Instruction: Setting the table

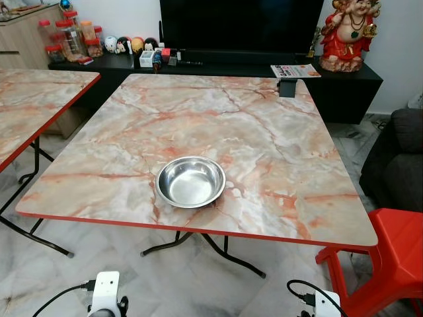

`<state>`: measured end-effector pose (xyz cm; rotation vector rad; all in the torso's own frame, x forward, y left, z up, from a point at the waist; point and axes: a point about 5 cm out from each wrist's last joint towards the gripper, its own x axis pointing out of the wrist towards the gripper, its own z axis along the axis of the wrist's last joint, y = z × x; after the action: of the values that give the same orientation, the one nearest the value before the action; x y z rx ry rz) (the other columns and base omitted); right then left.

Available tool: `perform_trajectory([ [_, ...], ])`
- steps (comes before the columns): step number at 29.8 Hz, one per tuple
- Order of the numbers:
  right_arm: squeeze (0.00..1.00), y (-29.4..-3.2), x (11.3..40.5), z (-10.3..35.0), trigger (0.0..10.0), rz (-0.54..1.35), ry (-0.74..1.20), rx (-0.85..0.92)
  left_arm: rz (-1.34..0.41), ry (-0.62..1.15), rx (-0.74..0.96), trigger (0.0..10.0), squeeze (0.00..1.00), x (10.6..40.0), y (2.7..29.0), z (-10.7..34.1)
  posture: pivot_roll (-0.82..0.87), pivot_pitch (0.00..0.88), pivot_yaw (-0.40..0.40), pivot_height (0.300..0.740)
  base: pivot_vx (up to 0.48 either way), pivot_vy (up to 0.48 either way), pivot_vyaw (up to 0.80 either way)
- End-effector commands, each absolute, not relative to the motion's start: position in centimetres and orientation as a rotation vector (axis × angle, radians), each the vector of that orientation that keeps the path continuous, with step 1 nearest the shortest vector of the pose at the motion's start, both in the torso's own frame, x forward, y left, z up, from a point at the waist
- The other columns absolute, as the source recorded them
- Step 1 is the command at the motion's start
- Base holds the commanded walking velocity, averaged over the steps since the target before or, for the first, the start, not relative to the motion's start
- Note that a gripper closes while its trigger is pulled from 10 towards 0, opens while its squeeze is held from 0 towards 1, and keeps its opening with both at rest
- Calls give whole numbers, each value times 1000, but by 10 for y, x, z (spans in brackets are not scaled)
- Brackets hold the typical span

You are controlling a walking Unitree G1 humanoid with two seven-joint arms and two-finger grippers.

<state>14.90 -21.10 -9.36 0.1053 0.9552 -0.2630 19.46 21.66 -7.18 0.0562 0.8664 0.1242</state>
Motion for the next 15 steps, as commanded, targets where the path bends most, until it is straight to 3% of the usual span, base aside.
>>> perform_trajectory([
  [1, 0, -211, 154, -91, 10000, -265, 938, 115, 91, 895, 50, 10000, 0, 191, 210, -75, -42, 0, -3, 725, 0, 0, 0],
  [15, 0, -210, 151, -93, 10000, -303, 934, 141, -63, 932, 114, 10000, 0, 193, 189, -79, -81, 0, 38, 725, 0, 0, 0],
])
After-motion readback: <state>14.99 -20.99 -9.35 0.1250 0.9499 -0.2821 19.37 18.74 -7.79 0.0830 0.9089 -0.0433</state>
